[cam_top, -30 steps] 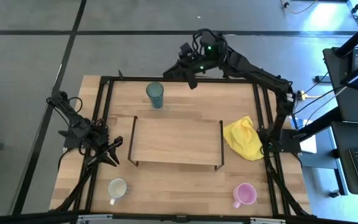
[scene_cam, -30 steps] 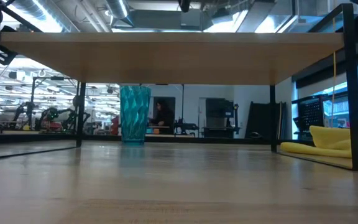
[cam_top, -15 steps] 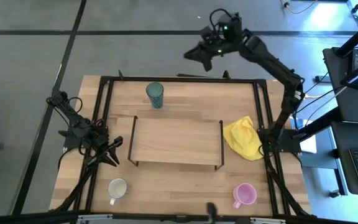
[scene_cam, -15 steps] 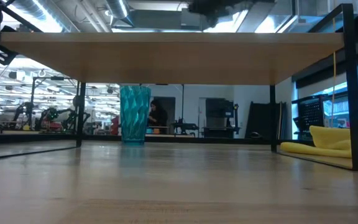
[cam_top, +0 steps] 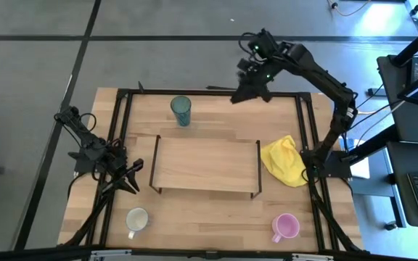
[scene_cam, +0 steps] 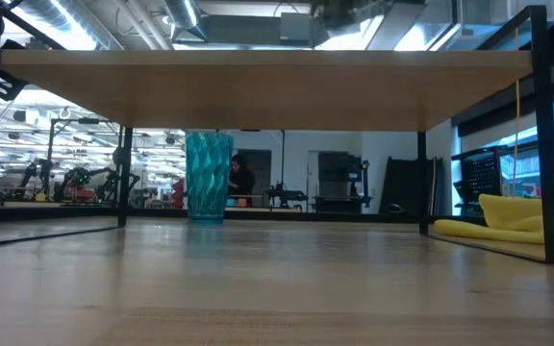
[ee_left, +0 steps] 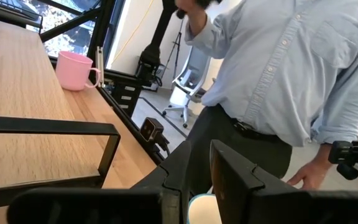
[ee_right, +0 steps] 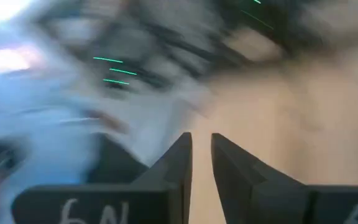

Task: Stack small to large cups/mugs on shelf
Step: Put the pink cup on the shelf

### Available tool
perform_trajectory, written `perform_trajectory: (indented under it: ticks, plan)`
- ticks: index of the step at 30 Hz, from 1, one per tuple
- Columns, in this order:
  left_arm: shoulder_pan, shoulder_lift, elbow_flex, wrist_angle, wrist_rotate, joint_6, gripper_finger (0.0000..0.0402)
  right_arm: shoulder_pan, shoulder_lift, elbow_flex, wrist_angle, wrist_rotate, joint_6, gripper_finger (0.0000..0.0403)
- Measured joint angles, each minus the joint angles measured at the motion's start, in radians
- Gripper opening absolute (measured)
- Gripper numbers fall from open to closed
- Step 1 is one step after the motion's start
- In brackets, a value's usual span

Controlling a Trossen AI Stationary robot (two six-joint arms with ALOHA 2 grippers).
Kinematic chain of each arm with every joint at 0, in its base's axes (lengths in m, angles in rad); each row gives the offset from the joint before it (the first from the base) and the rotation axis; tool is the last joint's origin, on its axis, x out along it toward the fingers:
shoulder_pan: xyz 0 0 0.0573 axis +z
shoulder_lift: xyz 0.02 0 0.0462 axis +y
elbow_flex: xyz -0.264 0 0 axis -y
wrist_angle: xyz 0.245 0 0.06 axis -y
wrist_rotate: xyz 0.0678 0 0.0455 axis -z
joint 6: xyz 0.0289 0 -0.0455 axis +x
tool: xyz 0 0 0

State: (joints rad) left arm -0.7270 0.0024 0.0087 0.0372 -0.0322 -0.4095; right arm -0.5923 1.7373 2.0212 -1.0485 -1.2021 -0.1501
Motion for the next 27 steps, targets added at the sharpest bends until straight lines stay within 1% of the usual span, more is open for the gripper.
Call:
perform_trajectory:
  ticks: [1,2,3,4,6,8,10,13,14,15,16,18,20,21,22,24,25,26,27]
  plan:
    - [0.0,0.0,0.0,0.0,0.0,0.0,0.0053,0.012,-0.001,0.0,0.111,-0.084,0.032,0.0062]
    - [0.0,0.0,0.0,0.0,0.0,0.0,0.0053,0.022,-0.001,0.0,0.244,-0.134,0.082,0.0062]
    - [0.0,0.0,0.0,0.0,0.0,0.0,0.0053,0.028,-0.001,0.0,0.385,-0.139,0.146,0.0062]
    - [0.0,0.0,0.0,0.0,0.0,0.0,0.0053,0.03,-0.001,0.0,0.519,-0.105,0.214,0.0062]
    - [0.0,0.0,0.0,0.0,0.0,0.0,0.0053,0.025,-0.001,0.0,0.734,0.04,0.298,0.0062]
    - [0.0,0.0,0.0,0.0,0.0,0.0,0.0053,0.006,-0.001,0.0,0.841,0.185,0.305,0.0062]
    - [0.0,0.0,0.0,0.0,0.0,0.0,0.0053,-0.013,-0.001,0.001,0.847,0.335,0.268,0.0062]
    - [0.0,0.0,0.0,0.0,0.0,0.0,0.0053,-0.024,0.007,0.001,0.76,0.612,0.269,0.0062]
    - [0.0,0.0,0.0,0.0,0.0,0.0,0.0053,-0.02,0.014,0.001,0.724,0.678,0.264,0.0062]
    - [0.0,0.0,0.0,0.0,0.0,0.0,0.0053,-0.015,0.023,0.001,0.687,0.707,0.232,0.0062]
    - [0.0,0.0,0.0,0.0,0.0,0.0,0.0053,-0.008,0.035,0.001,0.657,0.702,0.171,0.0062]
    - [0.0,0.0,0.0,0.0,0.0,0.0,0.0053,0.016,0.056,0.0,0.619,0.657,0.064,0.0062]
    - [0.0,0.0,0.0,0.0,0.0,0.0,0.0053,0.048,0.072,0.0,0.613,0.644,0.017,0.0062]
    - [0.0,0.0,0.0,0.0,0.0,0.0,0.0053,0.063,0.078,0.0,0.618,0.67,0.01,0.0062]
    - [0.0,0.0,0.0,0.0,0.0,0.0,0.0053,0.076,0.085,0.0,0.618,0.724,0.006,0.0062]
    - [0.0,0.0,0.0,0.0,0.0,0.0,0.0053,0.097,0.107,0.006,0.604,0.889,0.007,0.0062]
    - [0.0,0.0,0.0,0.0,0.0,0.0,0.0053,0.101,0.125,0.026,0.566,0.979,0.012,0.0062]
    - [0.0,0.0,0.0,0.0,0.0,0.0,0.0053,0.103,0.147,0.06,0.512,1.047,0.015,0.0062]
    - [0.0,0.0,0.0,0.0,0.0,0.0,0.0053,0.102,0.176,0.112,0.44,1.094,0.021,0.0062]
